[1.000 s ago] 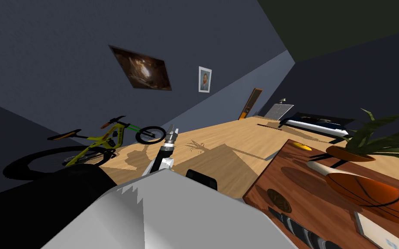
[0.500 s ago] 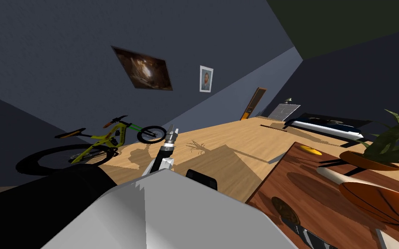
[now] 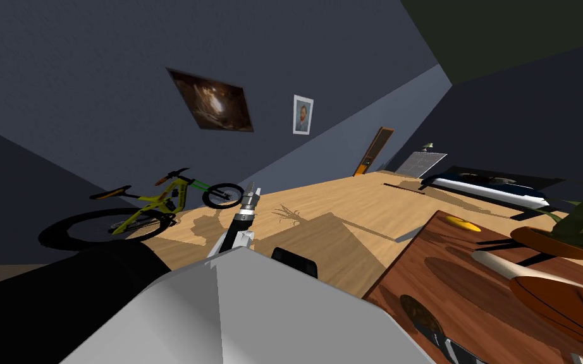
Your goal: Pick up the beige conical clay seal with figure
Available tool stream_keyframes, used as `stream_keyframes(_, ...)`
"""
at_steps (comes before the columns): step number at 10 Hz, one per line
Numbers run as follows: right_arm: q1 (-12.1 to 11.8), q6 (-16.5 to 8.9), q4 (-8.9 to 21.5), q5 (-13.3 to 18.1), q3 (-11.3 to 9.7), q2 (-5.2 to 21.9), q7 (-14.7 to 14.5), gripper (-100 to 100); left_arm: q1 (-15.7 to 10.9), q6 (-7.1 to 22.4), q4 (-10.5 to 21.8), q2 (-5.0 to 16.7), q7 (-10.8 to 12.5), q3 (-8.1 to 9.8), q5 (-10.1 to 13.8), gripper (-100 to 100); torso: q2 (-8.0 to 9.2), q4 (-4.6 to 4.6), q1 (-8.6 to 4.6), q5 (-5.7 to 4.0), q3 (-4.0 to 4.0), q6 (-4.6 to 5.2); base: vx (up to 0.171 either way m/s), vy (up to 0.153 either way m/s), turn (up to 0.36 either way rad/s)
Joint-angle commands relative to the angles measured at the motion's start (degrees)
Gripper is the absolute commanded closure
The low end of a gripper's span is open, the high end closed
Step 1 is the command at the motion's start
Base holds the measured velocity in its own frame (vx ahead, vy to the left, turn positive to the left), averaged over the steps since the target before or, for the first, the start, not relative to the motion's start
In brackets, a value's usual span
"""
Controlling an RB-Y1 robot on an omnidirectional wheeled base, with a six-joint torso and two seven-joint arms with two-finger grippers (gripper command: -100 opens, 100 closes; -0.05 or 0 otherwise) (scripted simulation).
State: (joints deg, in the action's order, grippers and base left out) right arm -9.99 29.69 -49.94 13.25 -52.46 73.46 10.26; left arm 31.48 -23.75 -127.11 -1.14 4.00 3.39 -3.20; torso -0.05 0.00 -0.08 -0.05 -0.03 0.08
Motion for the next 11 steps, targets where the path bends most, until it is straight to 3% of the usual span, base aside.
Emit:
stream_keyframes(1,0.0,-0.6,1.3,0.3,0.3,-2.0,-0.5,-100,0.0,0.0,0.0,0.0,0.0,0.00,0.0,0,0.00,0.00,0.00,0.00,0.00,0.00,0.011,-0.037,0.082)
stream_keyframes(2,-0.2,-0.6,0.2,0.1,0.2,-0.9,-0.2,-100,0.0,0.0,0.0,0.0,0.0,0.00,0.0,0,-0.01,0.00,-0.03,-0.01,0.00,0.00,0.005,-0.017,0.018)
stream_keyframes(3,-0.2,-0.7,0.2,0.1,0.3,-1.0,-0.3,100,0.0,0.0,0.0,0.0,0.0,0.00,0.0,0,0.01,0.00,0.03,0.01,0.00,0.02,0.000,0.000,0.000)
stream_keyframes(7,-0.2,-0.7,0.2,0.1,0.3,-1.0,-0.3,100,0.0,0.0,0.0,0.0,0.0,0.00,0.0,0,-0.02,0.00,0.04,-0.02,-0.01,-0.01,0.000,0.000,0.000)
stream_keyframes(8,-0.2,-0.7,0.2,0.1,0.3,-1.0,-0.3,0,0.0,0.0,0.0,0.0,0.0,0.00,0.0,0,-0.02,0.00,0.04,-0.02,-0.01,-0.01,0.000,0.000,0.000)
stream_keyframes(9,0.2,0.5,-0.3,-0.1,-0.3,0.9,0.2,100,0.0,0.0,0.0,0.0,0.0,0.00,0.0,0,-0.02,0.00,0.04,-0.02,-0.01,-0.02,-0.011,0.025,-0.111)
stream_keyframes(11,0.0,0.4,-0.7,-0.2,-0.2,1.3,0.1,100,0.0,0.0,0.0,0.0,0.0,0.00,0.0,0,0.08,0.01,0.22,0.04,0.04,0.03,-0.013,0.035,-0.057)
